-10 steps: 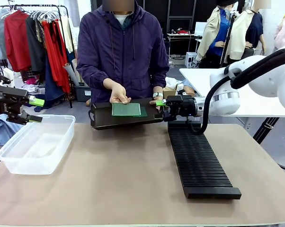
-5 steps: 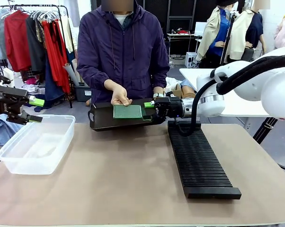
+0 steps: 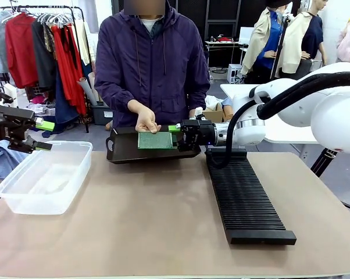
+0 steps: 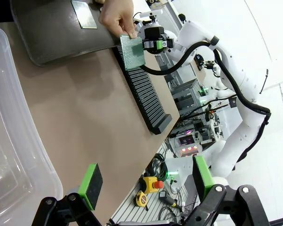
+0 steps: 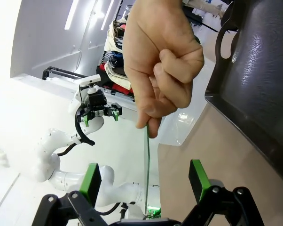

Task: Sort PCBs into racks and boxes based on the side picked up.
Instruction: Pick up the Blank PCB handed by the Human.

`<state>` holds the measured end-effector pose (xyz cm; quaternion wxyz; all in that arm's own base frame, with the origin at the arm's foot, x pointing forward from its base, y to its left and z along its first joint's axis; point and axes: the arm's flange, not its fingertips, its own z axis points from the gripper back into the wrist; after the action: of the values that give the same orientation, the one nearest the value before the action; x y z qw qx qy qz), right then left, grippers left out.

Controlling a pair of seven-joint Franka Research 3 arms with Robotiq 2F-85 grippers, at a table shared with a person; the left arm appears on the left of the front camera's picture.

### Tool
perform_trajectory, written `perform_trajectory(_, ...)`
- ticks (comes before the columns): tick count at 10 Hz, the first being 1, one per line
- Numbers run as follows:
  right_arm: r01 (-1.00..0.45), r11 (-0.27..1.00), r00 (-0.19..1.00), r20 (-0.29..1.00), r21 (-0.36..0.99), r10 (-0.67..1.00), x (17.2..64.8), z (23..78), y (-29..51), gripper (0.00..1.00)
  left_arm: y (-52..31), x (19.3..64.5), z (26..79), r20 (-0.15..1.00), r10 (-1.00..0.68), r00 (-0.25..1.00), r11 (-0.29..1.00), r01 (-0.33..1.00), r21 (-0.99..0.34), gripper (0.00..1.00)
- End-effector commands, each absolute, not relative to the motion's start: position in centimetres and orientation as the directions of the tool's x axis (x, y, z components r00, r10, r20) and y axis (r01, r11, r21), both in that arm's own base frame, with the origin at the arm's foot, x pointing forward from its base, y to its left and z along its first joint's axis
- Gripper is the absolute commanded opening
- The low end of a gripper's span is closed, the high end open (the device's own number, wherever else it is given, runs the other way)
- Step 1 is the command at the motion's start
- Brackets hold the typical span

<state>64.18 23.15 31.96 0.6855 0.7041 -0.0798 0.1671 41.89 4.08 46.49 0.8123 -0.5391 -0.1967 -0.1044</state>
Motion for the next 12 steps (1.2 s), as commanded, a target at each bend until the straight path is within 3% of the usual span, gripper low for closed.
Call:
perform_trajectory(1, -0.315, -0.027, 0.945, 0.316, 0.949, 0.08, 64.8, 32.5, 24.7, 1.0, 4.2, 41.8, 46.7, 0.431, 0.043, 0.901, 0.388, 0.383, -0.838, 1.0)
perform_trajectory(3, -0.316, -0.005, 0.945, 0.316, 0.949, 0.082, 64.5, 32.6, 25.4, 1.0, 4.2, 41.8, 46.7, 0.431, 0.043, 0.901, 0.388, 0.383, -0.838, 1.0)
perform_trajectory(4, -0.317, -0.002, 0.945, 0.316, 0.948, 0.087, 64.5, 32.6, 25.5, 0.92, 4.2, 41.8, 46.7, 0.431, 0.043, 0.901, 0.388, 0.383, -0.838, 1.0)
perform_trajectory(7, -0.315, -0.012, 0.947, 0.316, 0.949, 0.056, 64.4, 32.8, 25.6, 0.43, 4.2, 41.8, 46.7, 0.431, 0.043, 0.901, 0.388, 0.383, -0.838, 1.0)
perform_trajectory(9, -0.311, -0.008, 0.95, 0.311, 0.95, 0.03, 64.5, 32.7, 25.8, 0.06, 4.2, 41.8, 46.7, 0.431, 0.043, 0.901, 0.388, 0.383, -0.838, 1.0)
perform_trajectory(10, -0.307, -0.007, 0.951, 0.307, 0.952, 0.024, 64.5, 32.7, 25.8, 0.0, 4.2, 41.8, 46.7, 0.431, 0.043, 0.901, 0.388, 0.383, -0.838, 1.0)
perform_trajectory(12, -0.296, -0.007, 0.955, 0.296, 0.955, 0.023, 64.5, 32.6, 25.8, 0.0, 4.2, 41.8, 46.7, 0.431, 0.043, 0.901, 0.388, 0.383, -0.838, 1.0)
